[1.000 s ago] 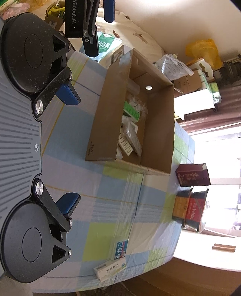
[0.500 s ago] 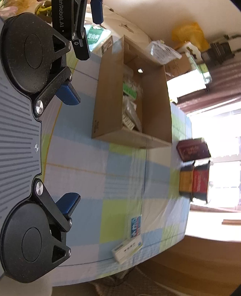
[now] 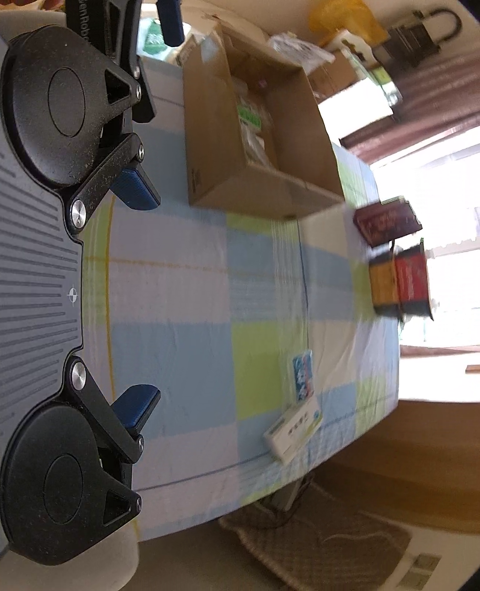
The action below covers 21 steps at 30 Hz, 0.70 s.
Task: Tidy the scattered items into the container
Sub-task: 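Move both tools toward the blue floss pack and white medicine box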
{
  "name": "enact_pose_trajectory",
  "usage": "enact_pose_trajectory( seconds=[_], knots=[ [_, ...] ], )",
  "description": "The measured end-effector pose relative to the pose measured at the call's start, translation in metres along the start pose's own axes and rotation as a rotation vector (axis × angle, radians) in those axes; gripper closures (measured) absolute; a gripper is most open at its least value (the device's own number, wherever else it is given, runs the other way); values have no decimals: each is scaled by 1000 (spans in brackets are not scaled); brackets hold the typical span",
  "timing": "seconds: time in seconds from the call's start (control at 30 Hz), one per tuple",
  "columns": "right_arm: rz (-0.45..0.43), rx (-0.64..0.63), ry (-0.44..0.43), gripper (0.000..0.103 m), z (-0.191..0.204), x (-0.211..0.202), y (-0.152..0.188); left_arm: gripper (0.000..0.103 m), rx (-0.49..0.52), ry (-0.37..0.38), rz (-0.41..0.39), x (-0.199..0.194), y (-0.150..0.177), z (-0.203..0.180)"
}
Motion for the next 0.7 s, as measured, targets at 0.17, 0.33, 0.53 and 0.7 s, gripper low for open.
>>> enact_pose_trajectory(
  seconds=[0.17,0.33,0.53,0.7],
  knots=[
    [9,45,30,0,-20,0,2,3,28,20,12,11,-2,-16],
    [14,69,47,0,-33,0,4,3,51,39,17,19,-6,-29],
    [22,98,66,0,-52,5,5,3,88,61,17,28,-12,-45],
    [30,118,82,0,-72,12,2,3,136,85,8,37,-18,-61]
  ],
)
Point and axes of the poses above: each gripper's, at about its wrist camera, not at the fingertips, and x roughly the way its jaws point, z to its left, y to its underside, the point moved 7 cm from there along x, roughly the way its jaws point, and after that the axes turned 3 degrees about -y, right-handed, at the moved point
